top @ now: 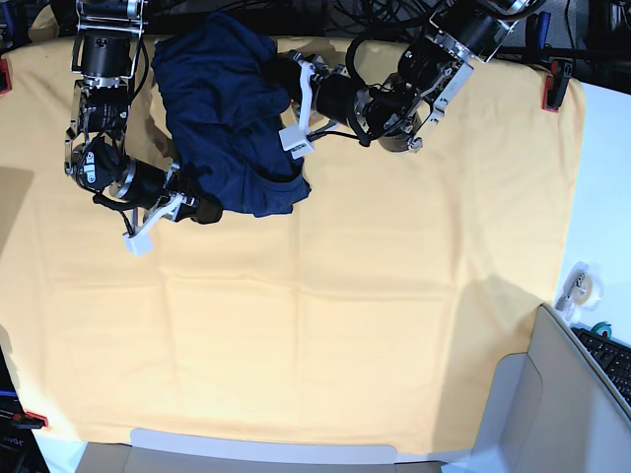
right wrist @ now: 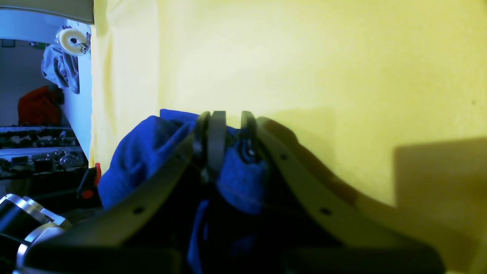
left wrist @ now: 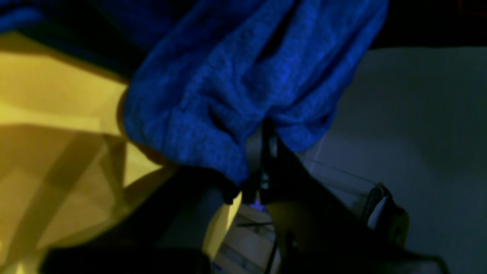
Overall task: Fold the T-shirt properly
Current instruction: 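Move the left gripper to the shirt's opposite edge and grasp it, then stretch the shirt between both grippers, pulling the left gripper outward, then fold the held shirt edge inward with the left gripper toward the right gripper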
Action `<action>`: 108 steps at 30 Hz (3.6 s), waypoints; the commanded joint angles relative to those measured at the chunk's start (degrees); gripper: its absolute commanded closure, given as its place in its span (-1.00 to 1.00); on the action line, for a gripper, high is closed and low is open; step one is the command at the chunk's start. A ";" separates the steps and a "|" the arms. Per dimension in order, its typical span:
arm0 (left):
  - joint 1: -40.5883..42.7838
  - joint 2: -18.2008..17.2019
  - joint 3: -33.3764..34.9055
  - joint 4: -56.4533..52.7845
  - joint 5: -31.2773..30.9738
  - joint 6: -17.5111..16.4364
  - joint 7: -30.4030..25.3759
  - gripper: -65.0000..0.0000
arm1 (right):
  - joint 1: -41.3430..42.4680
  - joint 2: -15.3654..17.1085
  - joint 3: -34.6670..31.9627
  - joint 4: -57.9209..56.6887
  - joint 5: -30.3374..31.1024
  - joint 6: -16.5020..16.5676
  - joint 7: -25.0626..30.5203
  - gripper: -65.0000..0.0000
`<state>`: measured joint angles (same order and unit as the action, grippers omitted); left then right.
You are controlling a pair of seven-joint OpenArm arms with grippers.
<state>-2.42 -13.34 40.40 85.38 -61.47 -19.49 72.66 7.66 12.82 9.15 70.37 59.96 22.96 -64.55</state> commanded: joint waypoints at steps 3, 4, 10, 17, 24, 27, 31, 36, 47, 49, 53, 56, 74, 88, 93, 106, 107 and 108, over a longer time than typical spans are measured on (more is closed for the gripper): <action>0.17 -0.59 -0.18 -0.07 0.42 0.63 0.00 1.00 | -0.23 -0.20 0.48 1.41 0.04 -1.11 -1.34 1.00; 0.17 -1.47 -0.27 0.02 0.33 0.63 0.00 0.99 | -0.50 -0.20 1.36 2.55 0.04 -1.11 -1.34 1.00; -1.76 -7.18 -1.06 0.02 0.24 0.63 0.00 0.99 | -2.17 0.15 4.87 7.30 0.04 -1.55 -1.78 1.00; -5.72 -10.61 -3.52 0.02 0.51 0.63 0.61 0.99 | -7.18 3.75 5.58 11.70 0.04 -1.55 -1.60 1.00; -11.78 -13.16 -3.08 -0.59 0.77 0.63 0.70 0.99 | -15.18 4.98 5.58 21.90 0.04 -1.64 -1.51 1.00; -14.60 -13.34 -3.08 -3.93 0.77 0.63 0.70 0.99 | -19.05 5.07 5.84 26.55 -0.05 -1.64 -1.51 1.00; -18.55 -13.07 -2.47 -7.54 0.77 0.63 0.61 0.99 | -24.41 5.16 10.50 32.80 -0.05 -1.64 -1.78 1.00; -23.30 -11.49 5.00 -8.07 0.77 0.63 0.08 0.99 | -30.74 4.46 16.22 38.51 -0.05 -1.64 -1.78 1.00; -17.50 -10.00 8.17 -7.98 0.33 0.72 0.17 0.57 | -33.29 0.85 18.33 39.21 -7.09 -1.64 -1.51 1.00; -15.47 -10.17 8.17 -6.04 0.59 0.72 0.08 0.41 | -32.76 -0.47 18.24 39.21 -10.25 -1.64 -1.51 1.00; -12.40 -10.44 7.55 -2.09 0.59 0.98 0.44 0.30 | -32.23 -2.75 18.24 39.39 -15.52 -1.64 -1.69 0.99; -9.94 -11.84 2.28 -0.24 0.33 0.98 0.70 0.29 | -32.14 -2.58 18.24 39.48 -15.96 -1.64 -1.78 0.94; 2.11 -12.81 -11.70 0.90 -3.45 0.72 4.66 0.23 | -29.86 -2.40 18.24 39.57 -15.88 -1.64 -1.69 0.23; 1.49 -6.30 -2.64 0.99 -4.77 0.98 5.36 0.23 | -29.68 -2.75 18.06 39.48 -16.05 -1.64 -1.60 0.23; -0.44 -5.95 -2.29 0.90 -4.68 0.89 5.36 0.24 | -29.68 -2.75 18.06 39.39 -16.05 -1.64 -1.51 0.23; -2.02 -6.39 -0.71 1.17 1.03 0.72 5.62 0.98 | -29.42 -2.93 16.83 39.48 -15.79 -1.64 -1.86 1.00; -3.52 -7.01 -0.53 1.17 1.03 0.72 5.71 0.98 | -29.42 -2.93 16.39 39.48 -15.79 -1.64 -1.86 1.00; -4.57 -7.62 -0.53 1.17 1.03 0.72 5.71 0.98 | -29.51 -2.93 16.22 39.57 -15.79 -1.64 -1.86 0.99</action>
<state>-5.98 -19.81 40.42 86.39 -64.42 -19.51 76.86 -22.02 9.34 25.10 108.90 43.46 21.02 -67.31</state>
